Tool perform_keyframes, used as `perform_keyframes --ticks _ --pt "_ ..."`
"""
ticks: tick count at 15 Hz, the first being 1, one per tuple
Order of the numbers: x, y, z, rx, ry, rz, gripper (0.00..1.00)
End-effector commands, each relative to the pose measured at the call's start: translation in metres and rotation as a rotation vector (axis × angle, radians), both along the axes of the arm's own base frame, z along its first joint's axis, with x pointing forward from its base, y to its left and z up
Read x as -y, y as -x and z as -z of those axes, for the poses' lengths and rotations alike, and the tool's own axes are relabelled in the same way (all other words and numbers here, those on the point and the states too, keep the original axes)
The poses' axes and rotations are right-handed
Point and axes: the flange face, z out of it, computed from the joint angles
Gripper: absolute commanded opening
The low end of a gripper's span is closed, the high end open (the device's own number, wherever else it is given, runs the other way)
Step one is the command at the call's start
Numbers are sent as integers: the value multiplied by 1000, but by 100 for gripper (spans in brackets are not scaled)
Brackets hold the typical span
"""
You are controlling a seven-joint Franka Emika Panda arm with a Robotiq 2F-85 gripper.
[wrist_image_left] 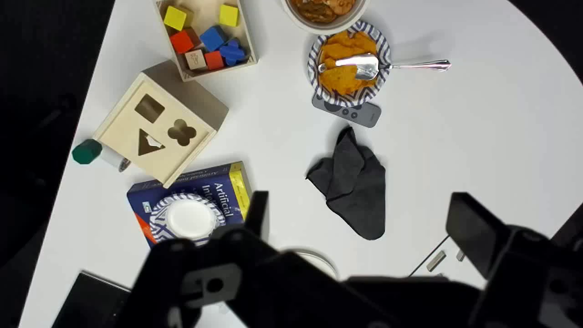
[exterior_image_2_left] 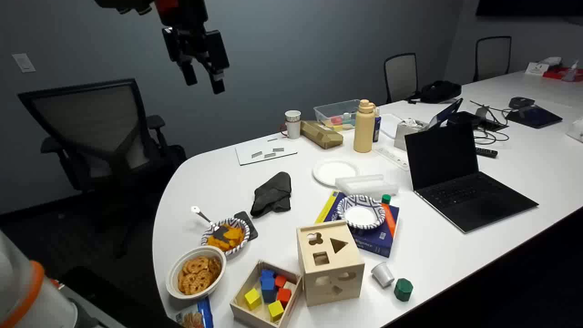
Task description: Put the black toy inside the wooden box
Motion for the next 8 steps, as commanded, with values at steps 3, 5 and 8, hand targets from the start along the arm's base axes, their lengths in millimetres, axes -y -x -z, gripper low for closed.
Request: perform_keyframes --ticks 3,5,8 --pt "0 0 -2 4 0 0 100" --pt "0 0 -3 5 1 0 100" --pt "17 -18 14 -22 -42 55 100"
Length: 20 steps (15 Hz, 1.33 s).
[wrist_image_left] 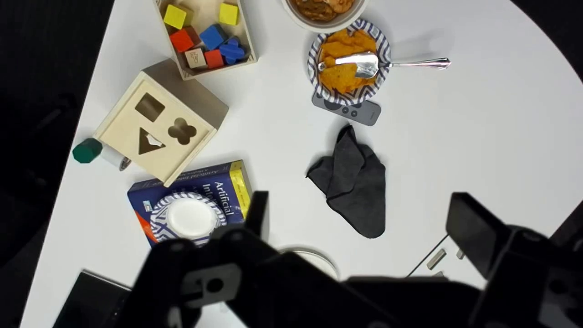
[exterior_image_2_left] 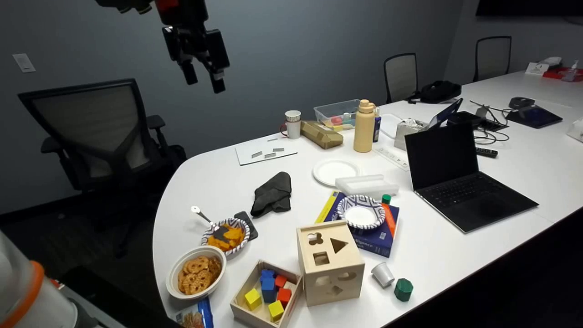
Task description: Put the black toy inside the wooden box
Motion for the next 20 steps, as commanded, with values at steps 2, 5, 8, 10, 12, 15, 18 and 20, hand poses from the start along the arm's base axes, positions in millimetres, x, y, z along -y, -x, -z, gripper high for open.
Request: perform_keyframes --ticks 2,5,8,10,12,15,18,20 --pt "32 -33 49 -44 -80 124 100" --pt "59 -56 110 -68 -138 282 100" --pt "85 -73 167 -90 -194 431 100" --pt "100 -79 204 -109 -221 533 100" --pt "113 -79 237 -138 -244 634 100" --pt "128 -68 279 -168 -264 791 100" --pt "139 -48 312 -197 -289 945 100" --pt "146 -31 333 -216 -311 1046 100"
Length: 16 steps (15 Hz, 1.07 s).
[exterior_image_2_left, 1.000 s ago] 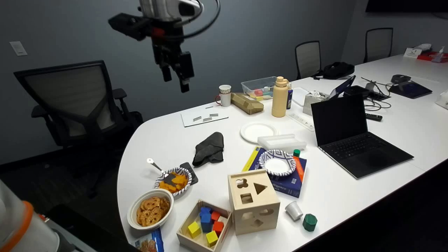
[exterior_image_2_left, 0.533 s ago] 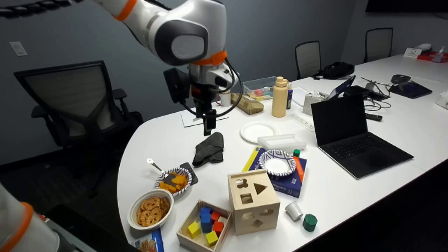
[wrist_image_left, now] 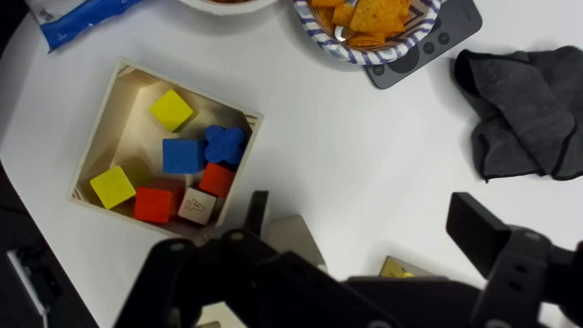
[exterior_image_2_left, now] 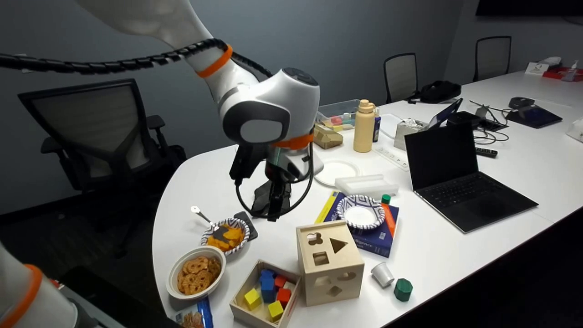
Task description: Put the black toy inside the wooden box
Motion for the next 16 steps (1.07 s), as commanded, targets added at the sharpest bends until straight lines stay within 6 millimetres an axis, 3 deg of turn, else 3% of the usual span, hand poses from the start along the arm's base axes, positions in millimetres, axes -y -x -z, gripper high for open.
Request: perform_keyframes --ticks 1,8,16 --pt "9 30 30 -27 -34 195 100" --pt "17 72 76 -108 -55 355 100" --pt "27 93 107 -176 -68 343 100"
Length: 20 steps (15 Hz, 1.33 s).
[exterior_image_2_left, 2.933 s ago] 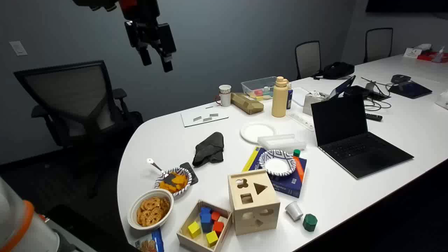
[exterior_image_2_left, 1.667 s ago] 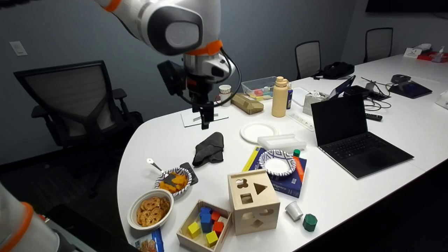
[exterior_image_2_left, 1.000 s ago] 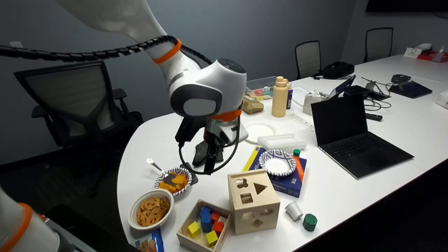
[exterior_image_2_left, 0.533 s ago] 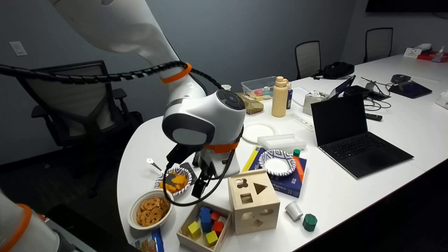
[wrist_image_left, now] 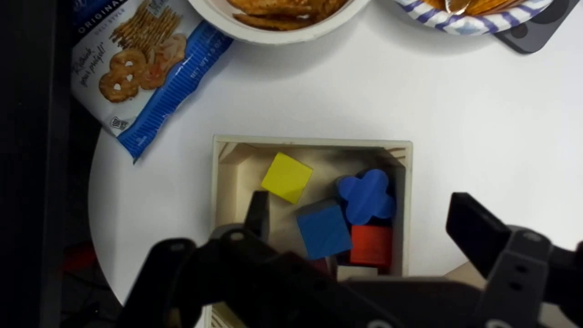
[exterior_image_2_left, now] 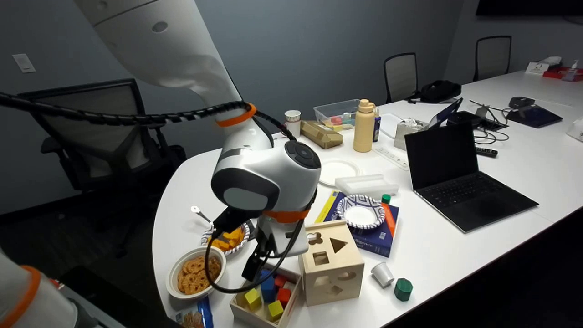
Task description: Put the black toy inside the wooden box
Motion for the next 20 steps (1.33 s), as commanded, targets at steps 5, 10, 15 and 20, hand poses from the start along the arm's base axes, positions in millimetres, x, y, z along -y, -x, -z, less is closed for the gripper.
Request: perform_keyframes --ticks 5,10,15,20 --pt "9 19 27 -22 4 -19 100" --pt "10 18 41 -4 40 -55 100" --pt "11 14 51 38 63 -70 100" --pt "13 18 57 54 67 -69 70"
